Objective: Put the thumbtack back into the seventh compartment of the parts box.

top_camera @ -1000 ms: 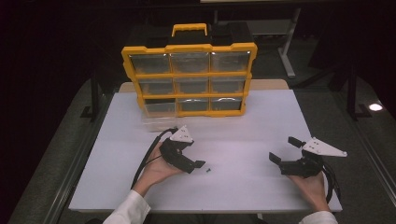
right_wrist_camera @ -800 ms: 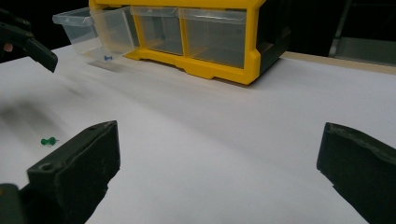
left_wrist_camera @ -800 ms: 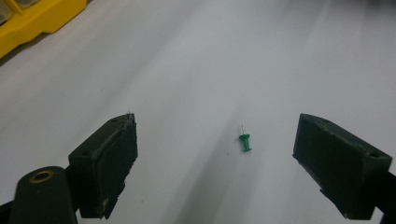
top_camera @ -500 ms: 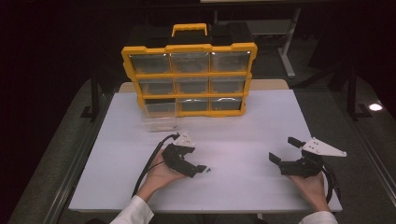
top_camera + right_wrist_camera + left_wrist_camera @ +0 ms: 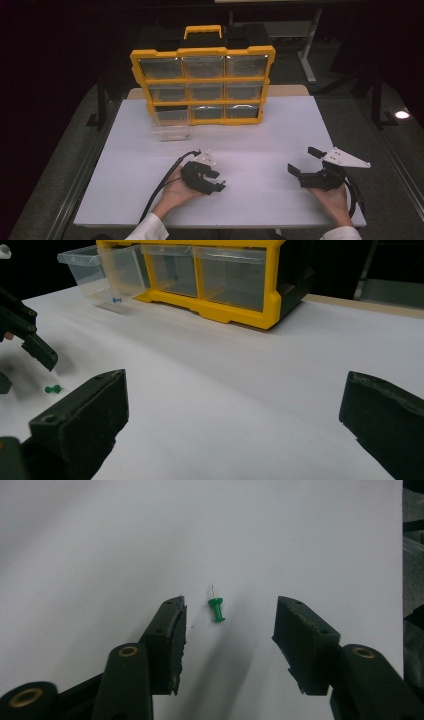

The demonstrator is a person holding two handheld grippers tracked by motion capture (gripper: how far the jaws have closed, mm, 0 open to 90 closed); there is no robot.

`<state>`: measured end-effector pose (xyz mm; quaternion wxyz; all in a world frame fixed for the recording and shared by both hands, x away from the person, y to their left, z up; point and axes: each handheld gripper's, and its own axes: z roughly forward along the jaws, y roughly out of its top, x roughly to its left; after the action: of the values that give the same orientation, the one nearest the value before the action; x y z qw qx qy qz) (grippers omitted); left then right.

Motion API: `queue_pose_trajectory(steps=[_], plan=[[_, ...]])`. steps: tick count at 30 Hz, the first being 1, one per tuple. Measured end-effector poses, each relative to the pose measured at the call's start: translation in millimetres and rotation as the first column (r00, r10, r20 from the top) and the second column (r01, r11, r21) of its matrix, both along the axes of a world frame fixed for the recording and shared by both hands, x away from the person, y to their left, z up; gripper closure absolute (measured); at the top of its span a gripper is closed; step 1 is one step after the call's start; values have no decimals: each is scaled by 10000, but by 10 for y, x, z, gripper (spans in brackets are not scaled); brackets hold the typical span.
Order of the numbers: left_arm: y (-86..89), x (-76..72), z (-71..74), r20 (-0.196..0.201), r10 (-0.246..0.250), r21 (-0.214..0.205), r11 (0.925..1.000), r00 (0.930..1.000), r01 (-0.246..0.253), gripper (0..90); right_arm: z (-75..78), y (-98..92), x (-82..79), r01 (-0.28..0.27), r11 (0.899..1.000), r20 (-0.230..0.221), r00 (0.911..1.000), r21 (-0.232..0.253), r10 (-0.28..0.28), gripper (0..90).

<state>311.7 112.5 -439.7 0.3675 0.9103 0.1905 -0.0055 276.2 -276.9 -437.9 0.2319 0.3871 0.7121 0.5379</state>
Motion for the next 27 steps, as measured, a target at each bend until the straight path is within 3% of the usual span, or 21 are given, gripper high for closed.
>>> queue_pose_trajectory(steps=[4,14,20,27], plan=[[-19,0,-10,61,140,-93,9999,9999,-140,559,1,-1,-1,9,10000,2,10000,5,-9,0],[-80,-3,-70,106,114,5,9999,9999,-114,644,2,6,1,-39,10000,41,10000,25,39,0],[-100,14,-87,168,180,-159,9997,9997,-177,723,-1,9,4,-74,10000,17,10000,-16,74,0],[-111,62,-119,95,238,24,9997,9997,-238,834,-3,14,4,-80,10000,-30,10000,-51,79,0]])
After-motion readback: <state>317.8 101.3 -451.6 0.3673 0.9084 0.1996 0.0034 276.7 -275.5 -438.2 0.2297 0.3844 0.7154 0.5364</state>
